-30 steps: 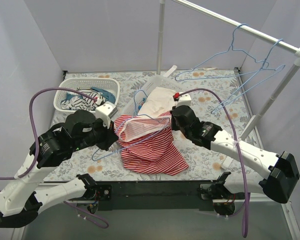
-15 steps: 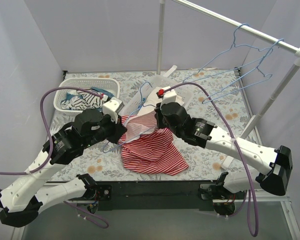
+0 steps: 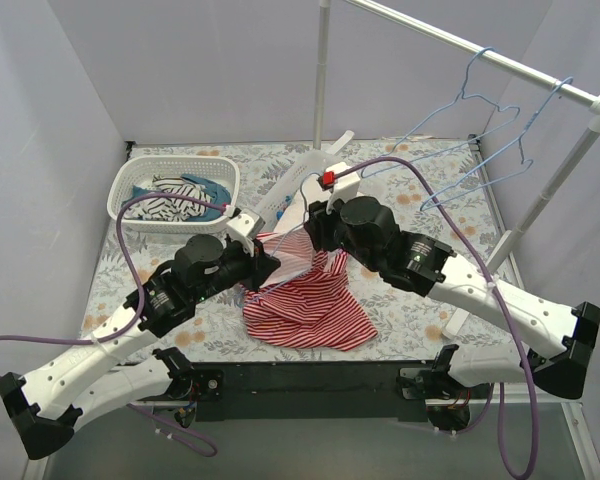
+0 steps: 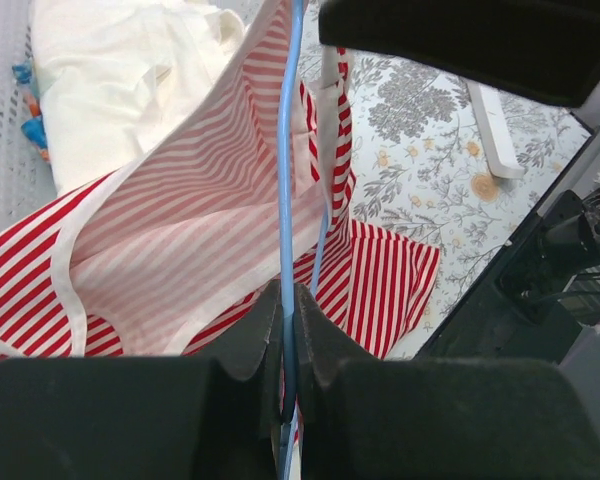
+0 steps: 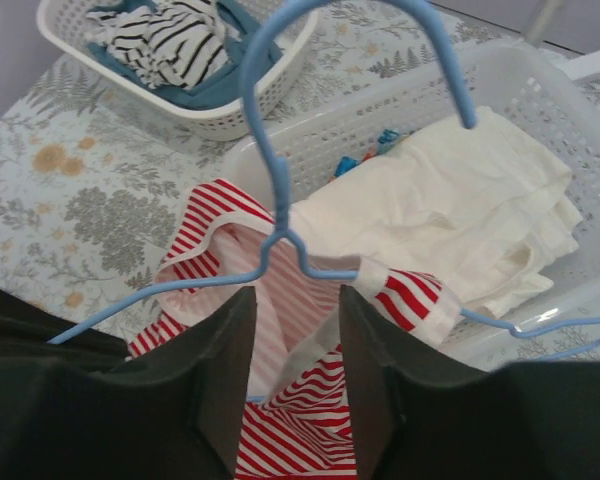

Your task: Place the tank top on the hanger

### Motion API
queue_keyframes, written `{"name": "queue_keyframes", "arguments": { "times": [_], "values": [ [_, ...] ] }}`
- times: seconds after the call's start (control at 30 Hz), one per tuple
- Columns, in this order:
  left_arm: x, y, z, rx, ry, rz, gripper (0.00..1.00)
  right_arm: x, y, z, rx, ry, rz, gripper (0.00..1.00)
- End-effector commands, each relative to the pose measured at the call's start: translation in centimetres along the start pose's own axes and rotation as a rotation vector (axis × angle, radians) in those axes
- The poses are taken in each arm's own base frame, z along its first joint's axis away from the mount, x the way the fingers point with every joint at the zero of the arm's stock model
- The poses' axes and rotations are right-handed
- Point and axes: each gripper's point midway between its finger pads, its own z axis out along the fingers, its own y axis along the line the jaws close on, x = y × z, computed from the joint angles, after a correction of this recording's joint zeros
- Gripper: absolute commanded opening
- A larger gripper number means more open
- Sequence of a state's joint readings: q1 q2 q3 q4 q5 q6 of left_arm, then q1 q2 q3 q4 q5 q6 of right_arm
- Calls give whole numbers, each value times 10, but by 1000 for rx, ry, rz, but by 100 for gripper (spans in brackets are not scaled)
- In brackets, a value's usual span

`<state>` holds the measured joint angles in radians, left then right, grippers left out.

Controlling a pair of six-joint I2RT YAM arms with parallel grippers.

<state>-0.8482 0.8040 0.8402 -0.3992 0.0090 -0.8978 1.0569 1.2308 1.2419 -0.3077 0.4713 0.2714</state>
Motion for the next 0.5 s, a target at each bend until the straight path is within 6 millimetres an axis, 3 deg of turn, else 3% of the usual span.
{"name": "queue_keyframes", "arguments": {
  "times": [0.0, 0.2, 0.47],
  "values": [
    [-27, -15, 0, 78, -123, 3, 0, -37, 31, -26, -215, -89, -103, 56],
    [-21, -15, 1, 85, -119, 2, 0, -54, 37, -24, -230, -119, -135, 60],
    [-17, -16, -2, 90, -107, -5, 0, -62, 16, -10, -119, -120, -91, 60]
  ]
}}
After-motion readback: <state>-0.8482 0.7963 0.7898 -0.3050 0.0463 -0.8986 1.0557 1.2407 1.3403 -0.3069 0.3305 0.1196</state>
